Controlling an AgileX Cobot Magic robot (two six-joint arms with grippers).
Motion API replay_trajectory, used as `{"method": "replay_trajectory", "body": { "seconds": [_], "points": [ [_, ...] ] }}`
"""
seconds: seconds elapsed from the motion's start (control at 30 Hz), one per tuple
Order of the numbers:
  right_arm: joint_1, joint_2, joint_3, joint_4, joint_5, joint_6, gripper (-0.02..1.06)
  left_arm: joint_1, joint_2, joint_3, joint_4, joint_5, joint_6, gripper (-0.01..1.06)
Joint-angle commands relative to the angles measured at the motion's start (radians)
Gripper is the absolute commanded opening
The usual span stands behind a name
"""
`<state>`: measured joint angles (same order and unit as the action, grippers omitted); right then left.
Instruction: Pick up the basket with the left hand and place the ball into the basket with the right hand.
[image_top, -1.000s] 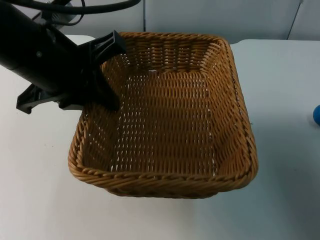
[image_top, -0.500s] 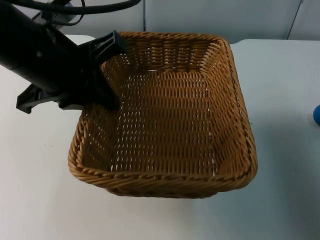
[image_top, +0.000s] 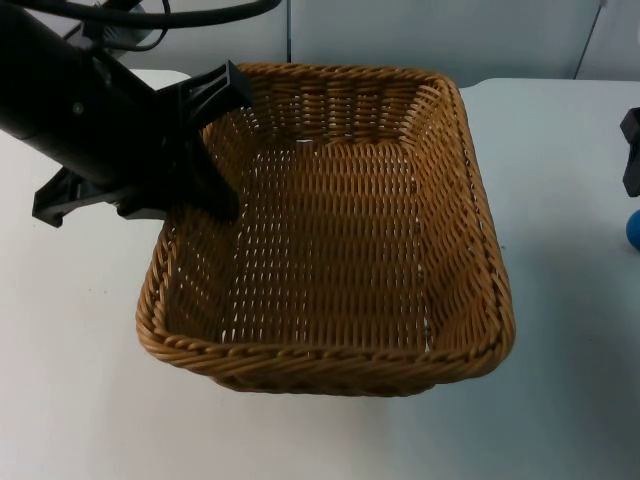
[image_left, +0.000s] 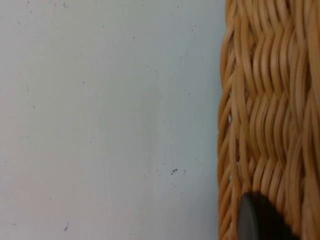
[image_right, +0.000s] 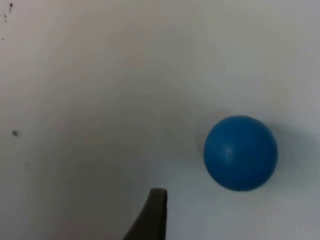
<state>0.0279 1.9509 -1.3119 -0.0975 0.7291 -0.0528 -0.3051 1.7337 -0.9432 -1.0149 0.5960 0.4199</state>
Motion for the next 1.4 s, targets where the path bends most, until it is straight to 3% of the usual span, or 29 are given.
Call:
{"method": "replay_trajectory", "body": {
  "seconds": [0.0, 0.53, 0.83, 1.07, 1.1, 1.23, 1.27, 1.3, 1.37],
  "points": [
    [-0.008, 0.024, -0.026, 0.001, -0.010, -0.008, 0.85, -0.003, -0.015, 0.001, -0.029, 0.004, 0.003, 0.00],
    [-0.008, 0.196, -0.078, 0.017, -0.005, -0.005, 0.84, -0.003, -0.015, 0.001, -0.029, 0.002, 0.003, 0.00],
    [-0.008, 0.228, -0.078, 0.017, -0.051, -0.005, 0.79, -0.003, -0.015, 0.001, -0.029, 0.002, 0.007, 0.00],
    [-0.008, 0.228, -0.078, 0.009, -0.075, 0.046, 0.47, -0.003, -0.015, 0.001, -0.029, 0.002, 0.015, 0.00],
    [-0.008, 0.228, -0.078, 0.009, -0.075, 0.046, 0.47, -0.003, -0.015, 0.001, -0.029, 0.002, 0.015, 0.00],
    [-0.008, 0.228, -0.078, 0.007, -0.071, 0.046, 0.16, -0.003, -0.015, 0.001, -0.029, 0.002, 0.015, 0.00],
    [-0.008, 0.228, -0.078, 0.007, -0.071, 0.046, 0.16, -0.003, -0.015, 0.001, -0.029, 0.002, 0.015, 0.00],
    [-0.008, 0.228, -0.078, 0.007, -0.065, 0.046, 0.01, -0.003, -0.015, 0.001, -0.029, 0.002, 0.015, 0.00],
    [-0.008, 0.228, -0.078, 0.007, -0.053, 0.053, 0.00, -0.003, -0.015, 0.001, -0.029, 0.002, 0.015, 0.00]
  ]
}}
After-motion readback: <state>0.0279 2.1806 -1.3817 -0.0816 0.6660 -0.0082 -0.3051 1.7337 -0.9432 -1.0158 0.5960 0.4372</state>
